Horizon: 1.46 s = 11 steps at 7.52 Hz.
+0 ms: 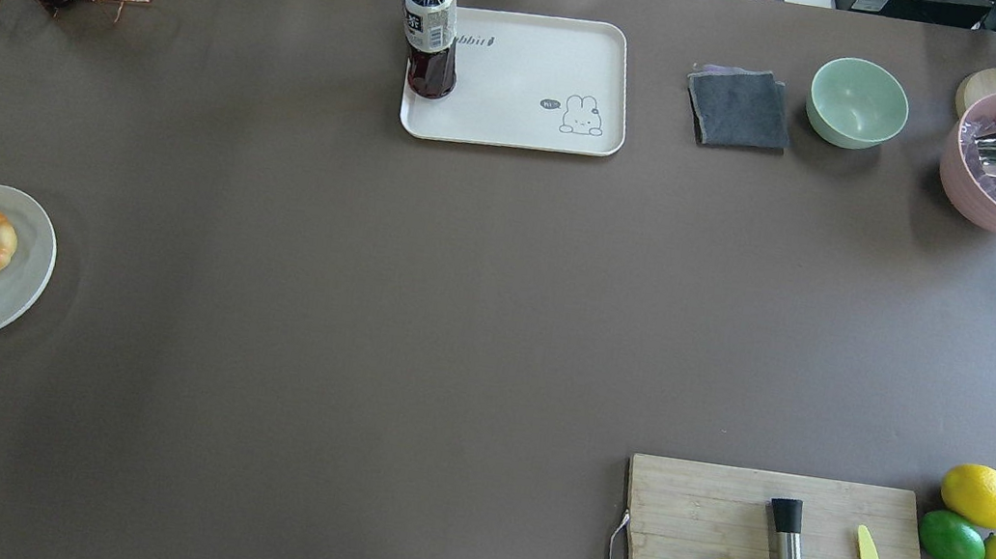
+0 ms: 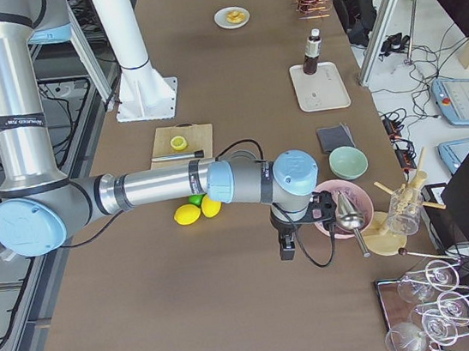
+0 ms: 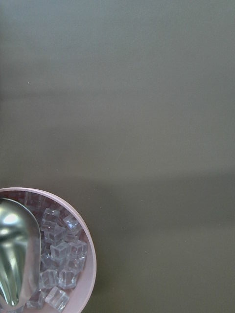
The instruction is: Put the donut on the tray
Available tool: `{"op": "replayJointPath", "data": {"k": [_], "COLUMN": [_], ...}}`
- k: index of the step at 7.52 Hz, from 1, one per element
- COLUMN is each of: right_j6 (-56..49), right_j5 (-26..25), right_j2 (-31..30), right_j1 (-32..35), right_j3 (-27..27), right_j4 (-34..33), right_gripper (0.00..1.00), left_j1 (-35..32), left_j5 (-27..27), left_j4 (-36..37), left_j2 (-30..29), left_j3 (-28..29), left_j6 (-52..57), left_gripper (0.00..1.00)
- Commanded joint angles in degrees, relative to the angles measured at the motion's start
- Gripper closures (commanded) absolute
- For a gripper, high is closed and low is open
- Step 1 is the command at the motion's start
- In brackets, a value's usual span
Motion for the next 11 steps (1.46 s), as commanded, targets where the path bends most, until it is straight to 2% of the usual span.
{"op": "replayJointPath", "data": {"k": [1, 5, 7, 9, 11], "right_j6": [0.1, 0.1, 0.1, 0.1, 0.1], "right_j5": [0.5, 0.4, 0.5, 0.5, 0.6], "right_j2": [0.7, 0.5, 0.4, 0.4, 0.0], "right_j1": [-0.2, -0.2, -0.2, -0.2, -0.2], "right_j3": [-0.2, 0.0, -0.3, -0.4, -0.2], "right_j4": [0.0, 0.0, 0.2, 0.3, 0.3], "right_gripper": [0.00, 0.00, 0.00, 0.00, 0.00], "left_j1": [0.1, 0.7, 0.5, 0.3, 0.3], "left_j5": [0.3, 0.2, -2.7, -3.2, -2.6], "left_j4": [-0.2, 0.0, 0.0, -0.1, -3.4], "left_j2": [-0.2, 0.5, 1.3, 1.3, 3.4], "left_j3": [-0.2, -0.3, 2.0, 3.4, 4.1], "left_j6": [-0.5, -0.3, -0.3, -0.3, 0.3], "left_gripper": [0.02, 0.02, 0.02, 0.02, 0.02]}}
